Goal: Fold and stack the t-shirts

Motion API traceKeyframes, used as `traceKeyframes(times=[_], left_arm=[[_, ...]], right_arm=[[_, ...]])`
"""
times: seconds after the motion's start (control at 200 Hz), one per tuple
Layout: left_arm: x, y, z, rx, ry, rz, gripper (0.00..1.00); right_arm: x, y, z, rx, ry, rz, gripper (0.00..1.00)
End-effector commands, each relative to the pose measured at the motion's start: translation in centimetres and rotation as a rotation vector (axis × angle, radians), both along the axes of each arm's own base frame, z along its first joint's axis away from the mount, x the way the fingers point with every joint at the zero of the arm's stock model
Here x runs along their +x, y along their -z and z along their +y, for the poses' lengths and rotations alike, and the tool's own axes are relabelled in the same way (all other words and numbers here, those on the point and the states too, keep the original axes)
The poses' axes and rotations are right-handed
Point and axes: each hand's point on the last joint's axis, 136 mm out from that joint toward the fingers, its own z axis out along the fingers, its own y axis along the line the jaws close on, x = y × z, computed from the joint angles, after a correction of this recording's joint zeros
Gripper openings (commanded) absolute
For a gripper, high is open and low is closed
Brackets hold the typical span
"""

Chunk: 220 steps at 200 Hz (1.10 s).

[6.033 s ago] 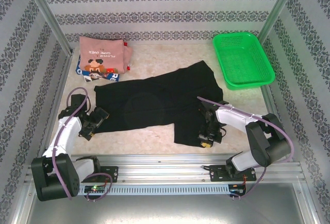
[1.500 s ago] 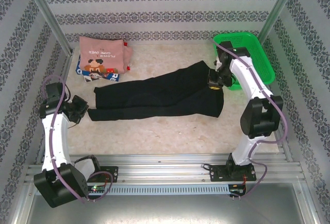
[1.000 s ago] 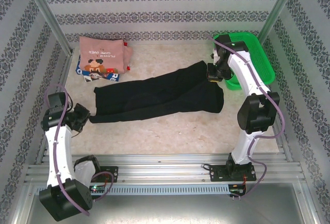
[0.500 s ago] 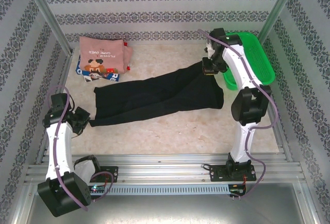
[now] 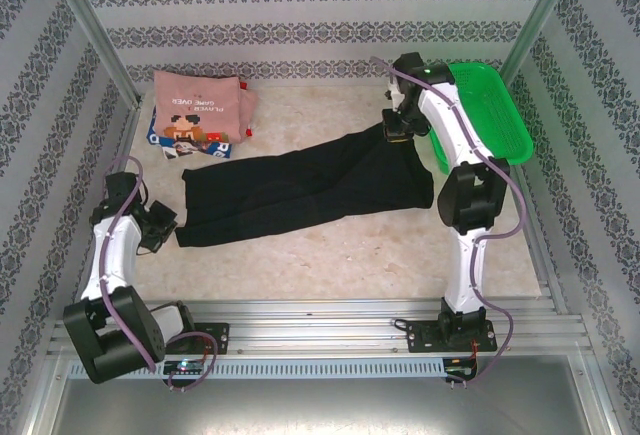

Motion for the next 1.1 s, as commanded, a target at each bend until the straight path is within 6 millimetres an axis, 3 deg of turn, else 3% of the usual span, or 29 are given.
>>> traceKeyframes(times=[0.0, 0.704, 1.094], left_arm=[[1.7, 0.2, 0.6, 0.041, 0.041, -0.03, 0.0], [6.6, 1.1, 1.9, 0.04, 0.091, -0.034, 0.0], [9.3, 2.0, 1.4, 0.047, 0.138, -0.018, 0.0]], right_arm=[[0.4, 0.2, -0.3, -0.052, -0.01, -0.005, 0.0], [2.1, 1.9, -2.4, -0.119, 0.024, 0.003, 0.0], [3.2, 2.4, -3.3, -0.115, 0.05, -0.001, 0.0]])
